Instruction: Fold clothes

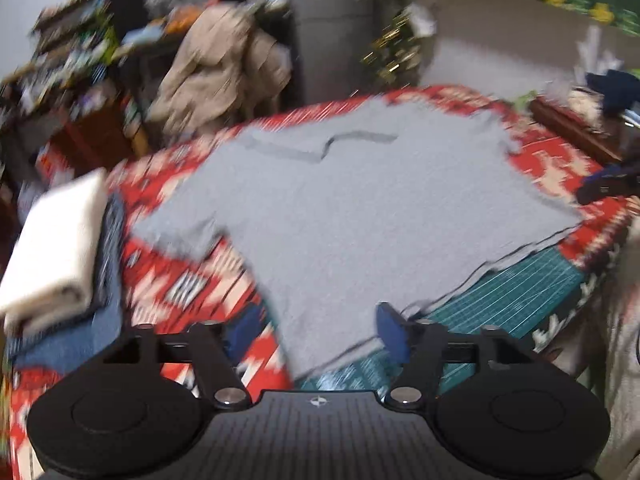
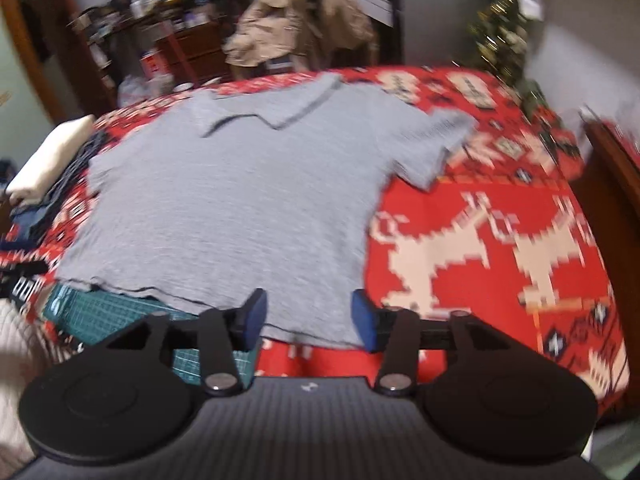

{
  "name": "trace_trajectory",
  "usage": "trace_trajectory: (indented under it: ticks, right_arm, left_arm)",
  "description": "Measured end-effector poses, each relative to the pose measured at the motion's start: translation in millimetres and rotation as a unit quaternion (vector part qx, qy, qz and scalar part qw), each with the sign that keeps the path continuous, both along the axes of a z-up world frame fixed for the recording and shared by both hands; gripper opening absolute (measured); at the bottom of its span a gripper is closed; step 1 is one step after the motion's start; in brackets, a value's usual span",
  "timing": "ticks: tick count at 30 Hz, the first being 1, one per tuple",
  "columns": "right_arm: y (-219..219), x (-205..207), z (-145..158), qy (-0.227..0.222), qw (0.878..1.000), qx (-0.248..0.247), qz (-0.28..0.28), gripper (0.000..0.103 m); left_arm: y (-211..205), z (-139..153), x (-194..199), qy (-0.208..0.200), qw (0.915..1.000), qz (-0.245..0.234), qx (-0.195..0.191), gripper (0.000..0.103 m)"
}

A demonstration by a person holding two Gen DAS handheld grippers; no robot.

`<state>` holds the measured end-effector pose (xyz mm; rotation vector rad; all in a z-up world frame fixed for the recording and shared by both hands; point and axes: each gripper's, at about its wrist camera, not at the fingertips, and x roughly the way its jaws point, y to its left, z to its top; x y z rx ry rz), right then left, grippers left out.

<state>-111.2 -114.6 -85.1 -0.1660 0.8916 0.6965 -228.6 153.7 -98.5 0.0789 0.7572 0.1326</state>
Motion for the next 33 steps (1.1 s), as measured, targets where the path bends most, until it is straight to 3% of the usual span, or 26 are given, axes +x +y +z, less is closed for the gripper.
trace_trajectory:
  ticks: [3,5,9,12,14,18,21,29,30,31,33]
  right_arm:
    - [16.1,-5.1,8.4,-0.033,0.998,-0.019,0.045,0.071]
    - [24.4,-8.0,9.5,-0.045,0.996,-0.024,0.069,0.087]
    - [37.7,-13.0,6.0,-0.052,0.993,-0.021,0.107,0.102]
    - [47.8,-16.8,3.3,-0.058,0.989,-0.019,0.136,0.102]
    - [54.5,-19.3,1.5,-0.062,0.986,-0.018,0.155,0.102]
    - [64.6,-30.2,-2.0,-0.085,0.978,-0.033,0.189,0.102]
    - [73.7,-42.8,-6.9,-0.126,0.966,-0.068,0.215,0.094]
    - [79.7,-52.7,-11.7,-0.128,0.960,-0.075,0.236,0.090]
    - [80.2,-53.6,-12.1,-0.131,0.959,-0.076,0.238,0.090]
    - [81.0,-54.4,-12.7,-0.133,0.958,-0.077,0.241,0.090]
    - [83.7,-55.8,-14.9,-0.143,0.954,-0.082,0.250,0.090]
  left_arm:
    - [-19.0,2.0,11.1,-0.025,0.9979,-0.046,0.039,0.073]
    - [-30.2,0.5,18.5,-0.038,0.9943,-0.077,0.062,0.074]
    - [-48.6,-7.7,33.7,-0.041,0.9846,-0.148,0.083,0.074]
    - [-64.3,-18.2,42.5,-0.025,0.9752,-0.203,0.084,0.074]
    - [-76.8,-27.7,45.2,-0.021,0.9667,-0.229,0.112,0.073]
    - [-97.0,-47.4,49.6,-0.011,0.9477,-0.271,0.169,0.050]
    - [-106.9,-59.4,54.0,0.002,0.9366,-0.287,0.201,0.037]
    - [-123.7,-71.6,49.5,-0.021,0.9047,-0.325,0.275,0.036]
    - [-124.7,-72.9,49.2,-0.023,0.9011,-0.328,0.283,0.028]
    - [-126.1,-74.7,50.6,-0.016,0.8988,-0.331,0.287,0.010]
    - [-126.6,-73.3,50.5,-0.015,0.8991,-0.333,0.284,0.003]
